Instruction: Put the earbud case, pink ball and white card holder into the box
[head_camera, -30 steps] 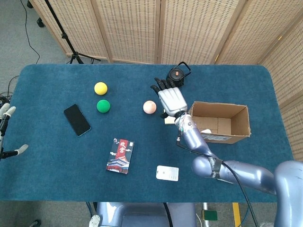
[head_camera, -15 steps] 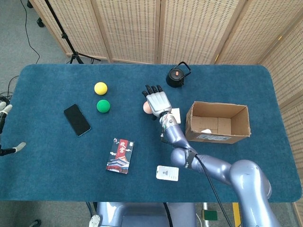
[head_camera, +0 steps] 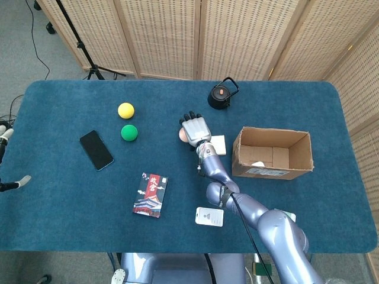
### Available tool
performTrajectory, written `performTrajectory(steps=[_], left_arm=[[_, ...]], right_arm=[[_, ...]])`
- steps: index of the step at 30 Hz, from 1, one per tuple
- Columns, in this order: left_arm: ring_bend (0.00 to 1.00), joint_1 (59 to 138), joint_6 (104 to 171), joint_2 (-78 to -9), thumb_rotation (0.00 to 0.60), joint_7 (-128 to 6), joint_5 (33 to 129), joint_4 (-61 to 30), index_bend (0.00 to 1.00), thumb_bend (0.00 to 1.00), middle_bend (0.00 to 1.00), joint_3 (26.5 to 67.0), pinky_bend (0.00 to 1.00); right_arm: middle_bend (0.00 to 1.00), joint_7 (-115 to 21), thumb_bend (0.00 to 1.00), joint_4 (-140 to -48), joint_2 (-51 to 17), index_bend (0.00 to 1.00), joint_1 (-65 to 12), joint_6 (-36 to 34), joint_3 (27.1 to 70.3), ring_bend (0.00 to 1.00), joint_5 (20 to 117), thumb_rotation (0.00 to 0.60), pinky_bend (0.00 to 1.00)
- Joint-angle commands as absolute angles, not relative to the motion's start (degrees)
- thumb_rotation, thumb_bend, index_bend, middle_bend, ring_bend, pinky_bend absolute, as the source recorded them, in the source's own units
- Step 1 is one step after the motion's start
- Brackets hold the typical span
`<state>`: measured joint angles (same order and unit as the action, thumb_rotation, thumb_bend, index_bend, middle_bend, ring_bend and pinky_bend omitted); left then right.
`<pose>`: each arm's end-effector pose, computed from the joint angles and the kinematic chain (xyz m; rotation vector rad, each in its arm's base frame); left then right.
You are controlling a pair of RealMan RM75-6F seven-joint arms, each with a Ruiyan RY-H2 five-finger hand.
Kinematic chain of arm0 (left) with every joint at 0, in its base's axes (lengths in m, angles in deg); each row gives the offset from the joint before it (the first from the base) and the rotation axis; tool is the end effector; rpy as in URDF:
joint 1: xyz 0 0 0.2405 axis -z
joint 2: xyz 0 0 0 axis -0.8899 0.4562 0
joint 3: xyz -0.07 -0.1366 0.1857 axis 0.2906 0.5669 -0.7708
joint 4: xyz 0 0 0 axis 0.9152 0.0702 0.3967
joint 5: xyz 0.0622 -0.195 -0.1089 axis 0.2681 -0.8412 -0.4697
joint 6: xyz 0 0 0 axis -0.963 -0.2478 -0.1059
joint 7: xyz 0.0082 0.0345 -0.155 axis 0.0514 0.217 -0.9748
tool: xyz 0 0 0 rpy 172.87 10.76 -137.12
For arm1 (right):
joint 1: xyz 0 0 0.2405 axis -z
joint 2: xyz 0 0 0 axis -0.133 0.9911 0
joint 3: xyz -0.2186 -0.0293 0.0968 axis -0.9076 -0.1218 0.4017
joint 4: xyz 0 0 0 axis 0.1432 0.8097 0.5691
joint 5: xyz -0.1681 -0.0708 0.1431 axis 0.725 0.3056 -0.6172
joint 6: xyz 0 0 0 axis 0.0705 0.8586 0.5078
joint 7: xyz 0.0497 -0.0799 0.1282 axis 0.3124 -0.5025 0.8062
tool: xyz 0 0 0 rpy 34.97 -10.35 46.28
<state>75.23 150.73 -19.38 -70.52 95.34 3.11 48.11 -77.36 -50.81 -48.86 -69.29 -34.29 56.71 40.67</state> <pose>-0.3089 0.2650 0.1785 -1.2655 -0.9466 -0.9864 -0.0261 -0.4926 -0.1138 1.8531 -0.8929 0.7111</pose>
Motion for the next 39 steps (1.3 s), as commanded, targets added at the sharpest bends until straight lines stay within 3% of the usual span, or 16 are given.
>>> performTrajectory(steps=[1,7,12,19,23,31,34,39], left_arm=[[0.00,75.35,150.51,-19.47,0.600,-70.59,95.08,2.93,0.00,0.00,0.00,48.24,0.00],[0.00,75.60,149.85,-19.59,0.600,-70.29,94.77,2.81,0.00,0.00,0.00,48.22,0.00],[0.00,75.63,149.70,-19.54,0.600,-70.30,94.61,2.91,0.00,0.00,0.00,48.27,0.00],[0.00,75.54,149.88,-19.32,0.600,-70.37,95.24,3.49,0.00,0.00,0.00,48.04,0.00],[0.00,75.18,150.64,-19.02,0.600,-70.77,96.18,4.01,0.00,0.00,0.00,47.77,0.00],[0.00,75.15,150.92,-18.96,0.600,-70.80,97.85,4.15,0.00,0.00,0.00,47.08,0.00],[0.00,75.26,150.99,-19.16,0.600,-70.20,98.27,4.31,0.00,0.00,0.00,46.90,0.00],[0.00,75.72,150.64,-19.58,0.600,-68.53,99.44,5.07,0.00,0.00,0.00,46.25,0.00]], right_arm=[[0.29,-73.79,0.16,-46.72,-51.49,0.31,-69.67,-36.12,57.37,0.19,44.03,0.600,0.28],[0.50,-67.92,0.35,-42.77,-53.74,0.47,-69.64,-35.20,57.57,0.40,50.35,0.600,0.47],[0.56,-62.69,0.51,-41.59,-54.15,0.53,-69.03,-33.75,57.23,0.45,55.55,0.600,0.52],[0.56,-56.78,0.52,-46.61,-51.43,0.54,-68.61,-30.22,58.13,0.45,60.45,0.600,0.52],[0.56,-54.69,0.52,-57.34,-45.65,0.54,-68.04,-23.40,60.43,0.45,63.39,0.600,0.52],[0.56,-66.43,0.52,-92.80,-24.04,0.54,-59.37,-10.59,62.96,0.45,63.00,0.600,0.52],[0.56,-70.25,0.52,-103.48,-16.09,0.54,-55.37,-8.16,62.05,0.45,62.59,0.600,0.52],[0.56,-71.15,0.52,-112.13,-7.33,0.54,-49.77,-5.68,59.55,0.45,64.56,0.600,0.52]])
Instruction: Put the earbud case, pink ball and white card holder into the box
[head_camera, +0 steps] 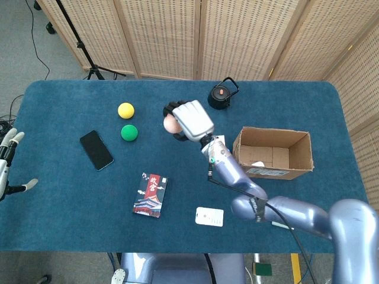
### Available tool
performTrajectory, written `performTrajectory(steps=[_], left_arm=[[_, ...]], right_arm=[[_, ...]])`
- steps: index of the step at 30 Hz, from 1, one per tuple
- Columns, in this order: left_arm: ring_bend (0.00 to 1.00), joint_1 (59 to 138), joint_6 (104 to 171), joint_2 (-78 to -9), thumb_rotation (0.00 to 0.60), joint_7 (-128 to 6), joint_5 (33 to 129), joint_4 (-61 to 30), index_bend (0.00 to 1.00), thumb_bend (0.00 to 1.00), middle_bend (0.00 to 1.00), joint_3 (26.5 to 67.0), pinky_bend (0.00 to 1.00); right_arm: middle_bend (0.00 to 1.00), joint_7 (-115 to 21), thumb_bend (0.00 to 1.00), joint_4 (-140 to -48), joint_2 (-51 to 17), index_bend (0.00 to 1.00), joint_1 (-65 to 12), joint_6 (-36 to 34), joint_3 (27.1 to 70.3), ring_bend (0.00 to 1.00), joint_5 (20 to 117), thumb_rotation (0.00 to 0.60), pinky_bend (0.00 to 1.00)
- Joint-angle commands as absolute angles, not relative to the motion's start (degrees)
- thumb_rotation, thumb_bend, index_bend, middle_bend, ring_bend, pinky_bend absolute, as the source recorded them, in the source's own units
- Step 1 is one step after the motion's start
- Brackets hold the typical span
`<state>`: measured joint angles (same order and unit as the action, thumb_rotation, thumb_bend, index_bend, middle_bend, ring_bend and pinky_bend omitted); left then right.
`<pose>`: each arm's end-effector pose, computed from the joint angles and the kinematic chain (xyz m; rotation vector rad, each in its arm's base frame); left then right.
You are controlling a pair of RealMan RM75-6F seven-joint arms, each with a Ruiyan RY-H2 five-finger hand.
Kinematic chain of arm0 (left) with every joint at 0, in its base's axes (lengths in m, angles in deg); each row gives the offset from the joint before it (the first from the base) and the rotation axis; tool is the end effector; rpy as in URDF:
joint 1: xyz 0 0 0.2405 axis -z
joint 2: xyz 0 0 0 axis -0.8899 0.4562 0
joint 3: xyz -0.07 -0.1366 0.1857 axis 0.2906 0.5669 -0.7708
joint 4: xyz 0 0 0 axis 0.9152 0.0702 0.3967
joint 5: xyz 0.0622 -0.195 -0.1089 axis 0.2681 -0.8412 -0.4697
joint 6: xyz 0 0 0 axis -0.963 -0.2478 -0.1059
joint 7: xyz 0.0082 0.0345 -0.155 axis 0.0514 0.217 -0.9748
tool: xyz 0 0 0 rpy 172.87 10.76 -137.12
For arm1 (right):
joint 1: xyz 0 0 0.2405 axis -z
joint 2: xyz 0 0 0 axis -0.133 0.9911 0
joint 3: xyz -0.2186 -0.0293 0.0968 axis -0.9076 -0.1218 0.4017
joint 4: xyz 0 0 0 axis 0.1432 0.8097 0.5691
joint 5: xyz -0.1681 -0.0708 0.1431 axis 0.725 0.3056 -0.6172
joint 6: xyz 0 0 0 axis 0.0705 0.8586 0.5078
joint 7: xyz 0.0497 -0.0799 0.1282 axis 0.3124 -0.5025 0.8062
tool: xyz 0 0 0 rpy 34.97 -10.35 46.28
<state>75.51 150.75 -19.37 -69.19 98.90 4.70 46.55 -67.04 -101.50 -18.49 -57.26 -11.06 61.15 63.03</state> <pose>-0.2971 0.2596 0.1654 -1.3482 -0.9408 -0.9888 0.0398 -0.4338 0.0266 1.8224 -0.6862 1.2966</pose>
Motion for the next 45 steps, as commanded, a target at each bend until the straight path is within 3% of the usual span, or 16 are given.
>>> performTrajectory(steps=[1,12,17,20,23,25,27,29,36,45], left_arm=[[0.00,75.79,150.72,-19.66,0.600,-68.09,99.75,5.33,0.00,0.00,0.00,46.13,0.00],[0.00,75.91,151.29,-19.73,0.600,-66.99,100.96,6.57,0.00,0.00,0.00,45.67,0.00],[0.00,75.91,151.32,-19.51,0.600,-67.23,100.88,6.65,0.00,0.00,0.00,45.68,0.00],[0.00,75.89,151.38,-19.39,0.600,-67.22,100.97,6.80,0.00,0.00,0.00,45.61,0.00],[0.00,75.81,151.51,-19.39,0.600,-67.13,101.20,6.92,0.00,0.00,0.00,45.42,0.00],[0.00,75.76,151.58,-19.42,0.600,-67.07,101.28,6.96,0.00,0.00,0.00,45.31,0.00],[0.00,75.75,151.65,-19.45,0.600,-66.97,101.30,7.00,0.00,0.00,0.00,45.30,0.00],[0.00,75.75,151.72,-19.45,0.600,-66.86,101.33,7.11,0.00,0.00,0.00,45.28,0.00],[0.00,75.65,151.92,-19.30,0.600,-66.96,101.45,7.28,0.00,0.00,0.00,45.17,0.00],[0.00,75.72,151.87,-19.31,0.600,-66.81,101.65,7.34,0.00,0.00,0.00,45.01,0.00]], right_arm=[[0.56,-70.76,0.52,-113.22,-5.59,0.54,-48.52,-5.38,58.81,0.45,65.45,0.600,0.52],[0.56,-62.23,0.52,-115.32,3.53,0.54,-37.50,-3.30,49.85,0.45,75.82,0.600,0.52],[0.56,-58.10,0.52,-112.87,3.96,0.54,-34.72,-2.69,46.81,0.45,81.07,0.600,0.52],[0.55,-57.00,0.46,-110.97,3.11,0.54,-33.96,-3.00,45.82,0.45,82.43,0.600,0.52],[0.46,-56.18,0.29,-108.71,2.32,0.51,-33.92,-5.69,45.02,0.40,81.80,0.600,0.52],[0.26,-54.92,0.10,-108.44,2.63,0.39,-33.99,-7.32,44.86,0.22,81.67,0.600,0.37],[0.11,-53.77,0.01,-108.86,3.20,0.27,-33.93,-8.39,44.98,0.06,81.23,0.600,0.20],[0.03,-53.25,0.00,-109.49,3.91,0.21,-33.77,-8.74,45.26,0.00,81.06,0.600,0.11],[0.00,-49.49,0.00,-113.65,7.04,0.19,-31.13,-3.18,46.00,0.00,86.36,0.600,0.08],[0.00,-46.71,0.00,-119.67,11.43,0.19,-26.44,6.77,42.05,0.00,102.22,0.600,0.08]])
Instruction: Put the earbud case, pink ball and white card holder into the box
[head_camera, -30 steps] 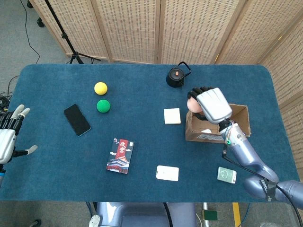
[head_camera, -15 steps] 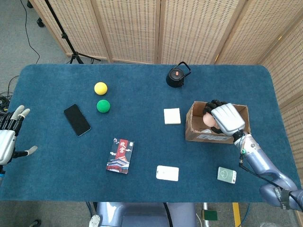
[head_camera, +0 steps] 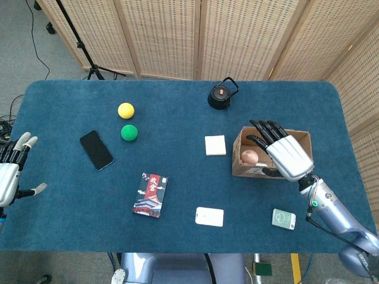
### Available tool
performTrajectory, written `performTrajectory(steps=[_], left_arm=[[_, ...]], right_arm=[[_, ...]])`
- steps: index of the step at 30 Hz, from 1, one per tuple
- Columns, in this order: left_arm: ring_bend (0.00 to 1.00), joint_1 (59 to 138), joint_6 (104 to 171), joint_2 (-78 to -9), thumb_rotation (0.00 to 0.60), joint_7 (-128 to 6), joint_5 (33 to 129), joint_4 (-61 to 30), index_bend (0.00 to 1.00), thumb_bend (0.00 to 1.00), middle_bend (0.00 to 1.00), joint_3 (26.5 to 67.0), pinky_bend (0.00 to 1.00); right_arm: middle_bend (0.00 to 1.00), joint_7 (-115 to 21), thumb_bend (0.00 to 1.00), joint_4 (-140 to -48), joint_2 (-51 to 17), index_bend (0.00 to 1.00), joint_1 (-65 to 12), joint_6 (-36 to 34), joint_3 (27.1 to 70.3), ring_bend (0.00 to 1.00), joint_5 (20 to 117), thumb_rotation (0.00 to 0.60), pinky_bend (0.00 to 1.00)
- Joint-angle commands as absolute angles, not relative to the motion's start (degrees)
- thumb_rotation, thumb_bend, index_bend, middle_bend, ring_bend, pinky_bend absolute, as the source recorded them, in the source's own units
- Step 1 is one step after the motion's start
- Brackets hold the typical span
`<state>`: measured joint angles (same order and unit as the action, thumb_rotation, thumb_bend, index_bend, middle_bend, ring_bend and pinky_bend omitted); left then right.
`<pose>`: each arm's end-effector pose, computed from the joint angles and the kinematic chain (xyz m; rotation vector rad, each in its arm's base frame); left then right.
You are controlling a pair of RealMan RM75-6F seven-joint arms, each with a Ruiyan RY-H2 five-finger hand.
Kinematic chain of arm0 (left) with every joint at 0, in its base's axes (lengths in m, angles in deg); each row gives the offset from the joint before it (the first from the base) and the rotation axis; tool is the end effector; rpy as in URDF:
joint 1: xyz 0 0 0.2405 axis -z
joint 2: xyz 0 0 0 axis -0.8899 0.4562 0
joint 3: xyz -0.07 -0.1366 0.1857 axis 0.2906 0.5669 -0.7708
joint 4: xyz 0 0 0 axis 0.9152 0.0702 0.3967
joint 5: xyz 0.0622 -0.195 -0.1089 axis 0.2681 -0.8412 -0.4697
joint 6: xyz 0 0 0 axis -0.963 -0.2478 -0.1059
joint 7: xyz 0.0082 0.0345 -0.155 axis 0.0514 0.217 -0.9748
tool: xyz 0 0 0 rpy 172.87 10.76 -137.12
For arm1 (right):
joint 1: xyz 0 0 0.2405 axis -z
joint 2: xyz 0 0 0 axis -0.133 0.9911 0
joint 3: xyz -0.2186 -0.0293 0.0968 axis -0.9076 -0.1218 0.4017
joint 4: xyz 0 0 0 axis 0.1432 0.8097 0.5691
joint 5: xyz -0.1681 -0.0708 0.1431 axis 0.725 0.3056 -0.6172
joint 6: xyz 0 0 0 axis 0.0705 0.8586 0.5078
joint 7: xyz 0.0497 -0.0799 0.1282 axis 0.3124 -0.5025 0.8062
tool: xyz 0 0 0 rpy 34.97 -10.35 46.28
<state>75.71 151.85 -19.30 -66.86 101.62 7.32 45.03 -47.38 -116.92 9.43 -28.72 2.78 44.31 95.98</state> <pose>-0.2823 0.2523 0.1545 -1.4092 -0.9254 -1.0006 -0.1527 -0.3310 0.1226 1.9036 -0.5992 1.1192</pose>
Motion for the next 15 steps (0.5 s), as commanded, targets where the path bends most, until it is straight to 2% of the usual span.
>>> performTrajectory(steps=[1,7,15], left_arm=[[0.00,75.71,151.90,-19.34,0.600,-66.75,101.69,7.35,0.00,0.00,0.00,44.98,0.00],[0.00,75.56,152.27,-19.33,0.600,-66.68,101.61,7.37,0.00,0.00,0.00,45.03,0.00],[0.00,75.54,152.24,-19.32,0.600,-66.90,101.70,7.23,0.00,0.00,0.00,44.91,0.00]], right_arm=[[0.00,-47.87,0.00,-120.53,11.54,0.19,-26.02,7.18,40.26,0.00,106.23,0.600,0.08],[0.07,-51.07,0.00,-121.74,8.84,0.19,-25.66,3.74,35.96,0.00,112.33,0.600,0.08],[0.11,-55.39,0.00,-118.08,0.35,0.19,-26.84,-4.84,34.41,0.00,110.51,0.600,0.08]])
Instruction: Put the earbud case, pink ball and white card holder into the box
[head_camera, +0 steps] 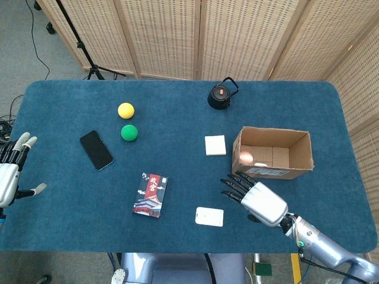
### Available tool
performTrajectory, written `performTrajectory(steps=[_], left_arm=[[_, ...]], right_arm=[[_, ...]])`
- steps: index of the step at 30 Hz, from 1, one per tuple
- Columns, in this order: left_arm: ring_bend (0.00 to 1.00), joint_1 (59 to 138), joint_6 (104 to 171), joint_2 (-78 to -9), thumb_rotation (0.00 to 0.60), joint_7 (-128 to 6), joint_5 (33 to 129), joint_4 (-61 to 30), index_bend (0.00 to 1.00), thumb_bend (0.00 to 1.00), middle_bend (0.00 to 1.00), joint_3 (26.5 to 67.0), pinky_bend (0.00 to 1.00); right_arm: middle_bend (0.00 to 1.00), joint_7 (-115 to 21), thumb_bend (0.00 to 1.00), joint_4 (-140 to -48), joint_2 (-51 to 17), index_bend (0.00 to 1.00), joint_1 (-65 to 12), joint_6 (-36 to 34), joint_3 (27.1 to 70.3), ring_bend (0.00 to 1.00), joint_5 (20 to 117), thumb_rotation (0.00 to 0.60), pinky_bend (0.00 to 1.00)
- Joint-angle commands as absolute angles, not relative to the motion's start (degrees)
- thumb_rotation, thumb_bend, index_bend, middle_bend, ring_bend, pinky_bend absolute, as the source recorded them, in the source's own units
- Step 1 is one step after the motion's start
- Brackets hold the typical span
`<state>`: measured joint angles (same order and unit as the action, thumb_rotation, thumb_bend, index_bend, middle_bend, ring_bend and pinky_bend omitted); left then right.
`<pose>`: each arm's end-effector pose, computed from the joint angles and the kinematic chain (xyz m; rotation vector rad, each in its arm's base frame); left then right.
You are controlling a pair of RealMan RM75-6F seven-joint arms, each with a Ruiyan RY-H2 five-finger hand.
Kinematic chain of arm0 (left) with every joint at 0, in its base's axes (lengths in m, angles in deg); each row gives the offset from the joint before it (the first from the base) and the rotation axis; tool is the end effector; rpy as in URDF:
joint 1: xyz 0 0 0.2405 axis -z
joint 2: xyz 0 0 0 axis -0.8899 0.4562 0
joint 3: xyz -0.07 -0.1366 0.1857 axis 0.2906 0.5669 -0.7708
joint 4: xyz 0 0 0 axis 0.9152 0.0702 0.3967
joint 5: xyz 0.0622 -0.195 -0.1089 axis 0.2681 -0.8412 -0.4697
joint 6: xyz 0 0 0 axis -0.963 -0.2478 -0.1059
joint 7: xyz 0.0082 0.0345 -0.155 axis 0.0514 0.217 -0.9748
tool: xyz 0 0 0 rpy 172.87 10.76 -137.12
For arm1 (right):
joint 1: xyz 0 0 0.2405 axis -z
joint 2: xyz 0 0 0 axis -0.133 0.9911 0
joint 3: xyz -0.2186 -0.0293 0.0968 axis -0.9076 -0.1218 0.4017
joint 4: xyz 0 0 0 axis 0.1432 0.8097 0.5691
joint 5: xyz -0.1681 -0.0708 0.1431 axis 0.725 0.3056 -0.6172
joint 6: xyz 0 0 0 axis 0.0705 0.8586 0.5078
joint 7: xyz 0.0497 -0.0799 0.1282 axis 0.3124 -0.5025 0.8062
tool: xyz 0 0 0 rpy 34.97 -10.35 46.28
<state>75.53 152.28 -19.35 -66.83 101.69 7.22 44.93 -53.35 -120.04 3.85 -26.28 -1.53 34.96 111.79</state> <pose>-0.2830 0.2511 0.1552 -1.4054 -0.9211 -1.0013 -0.1564 -0.2486 0.0438 2.2802 -0.5590 1.0171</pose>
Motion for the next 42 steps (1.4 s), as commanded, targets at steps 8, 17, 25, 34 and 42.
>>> performTrajectory(steps=[8,17,25,34,42], left_arm=[[0.00,75.51,152.25,-19.21,0.600,-67.11,101.47,7.08,0.00,0.00,0.00,44.99,0.00],[0.00,75.63,151.91,-19.33,0.600,-66.72,101.29,7.21,0.00,0.00,0.00,44.92,0.00],[0.00,75.65,151.83,-19.40,0.600,-66.55,101.37,7.17,0.00,0.00,0.00,44.80,0.00],[0.00,75.61,151.91,-19.32,0.600,-66.75,101.27,7.09,0.00,0.00,0.00,44.86,0.00],[0.00,75.57,151.90,-19.38,0.600,-66.79,101.12,6.98,0.00,0.00,0.00,44.88,0.00]], right_arm=[[0.13,-59.96,0.00,-115.55,-5.44,0.19,-26.51,-8.76,34.18,0.00,106.95,0.600,0.08],[0.13,-66.65,0.00,-115.63,-11.91,0.19,-24.95,-11.13,35.33,0.00,100.44,0.600,0.08],[0.13,-74.33,0.00,-116.66,-17.95,0.19,-24.72,-13.77,37.62,0.00,91.31,0.600,0.08],[0.13,-76.97,0.00,-115.79,-20.96,0.19,-25.41,-14.19,38.19,0.00,88.00,0.600,0.08],[0.13,-78.32,0.00,-114.88,-21.92,0.19,-26.18,-14.46,38.92,0.00,85.08,0.600,0.08]])
